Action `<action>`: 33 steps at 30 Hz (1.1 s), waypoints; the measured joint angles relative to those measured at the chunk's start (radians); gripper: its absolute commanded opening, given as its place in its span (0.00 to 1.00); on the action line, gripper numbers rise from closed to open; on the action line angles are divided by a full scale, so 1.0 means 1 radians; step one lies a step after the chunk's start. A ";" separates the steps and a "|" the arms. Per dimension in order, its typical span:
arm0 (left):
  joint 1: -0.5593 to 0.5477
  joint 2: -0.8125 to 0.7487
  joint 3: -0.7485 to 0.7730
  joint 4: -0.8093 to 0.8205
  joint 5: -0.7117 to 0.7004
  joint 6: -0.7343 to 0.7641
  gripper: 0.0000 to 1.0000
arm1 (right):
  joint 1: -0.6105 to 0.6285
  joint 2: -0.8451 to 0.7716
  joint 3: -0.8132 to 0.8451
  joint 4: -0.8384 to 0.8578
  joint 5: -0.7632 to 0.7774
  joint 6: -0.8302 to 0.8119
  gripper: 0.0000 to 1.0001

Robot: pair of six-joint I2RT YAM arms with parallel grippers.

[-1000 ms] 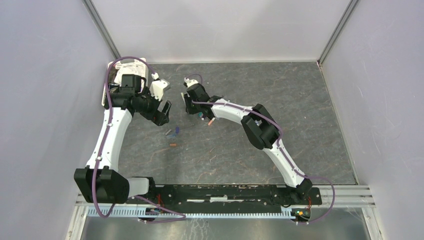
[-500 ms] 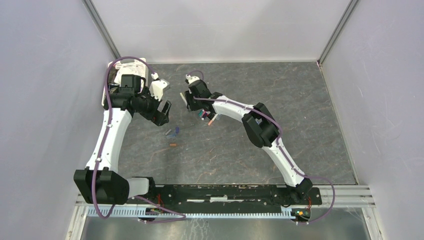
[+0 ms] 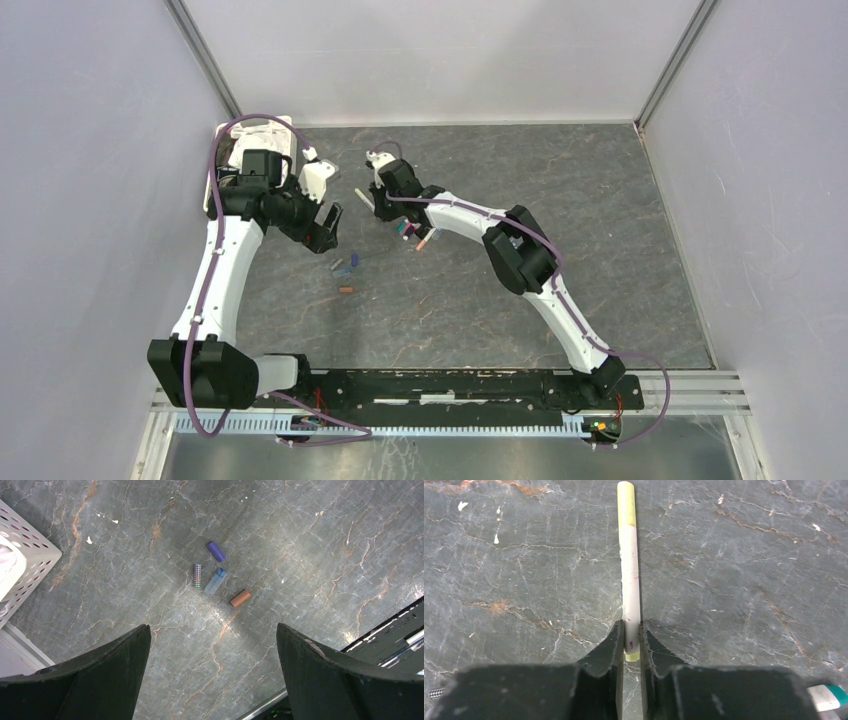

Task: Open the pen caps
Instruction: Adjust the pen at the center of the board.

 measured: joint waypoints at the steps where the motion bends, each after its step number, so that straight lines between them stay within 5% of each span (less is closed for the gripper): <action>1: 0.000 0.000 0.000 -0.003 0.000 0.000 1.00 | 0.002 0.000 0.000 0.001 -0.002 -0.011 0.04; 7: 0.000 0.000 0.000 -0.013 0.000 0.000 1.00 | 0.026 -0.004 -0.014 0.027 -0.016 -0.068 0.00; 13: 0.000 -0.005 -0.011 -0.024 0.002 0.042 1.00 | 0.012 -0.123 -0.219 0.092 -0.170 -0.053 0.00; 28: -0.014 -0.131 -0.148 -0.078 0.099 0.591 1.00 | -0.058 -0.662 -0.761 0.125 -0.616 -0.042 0.00; 33: -0.040 -0.079 -0.154 -0.088 0.128 0.663 0.99 | -0.039 -0.682 -0.795 0.076 -0.558 -0.119 0.40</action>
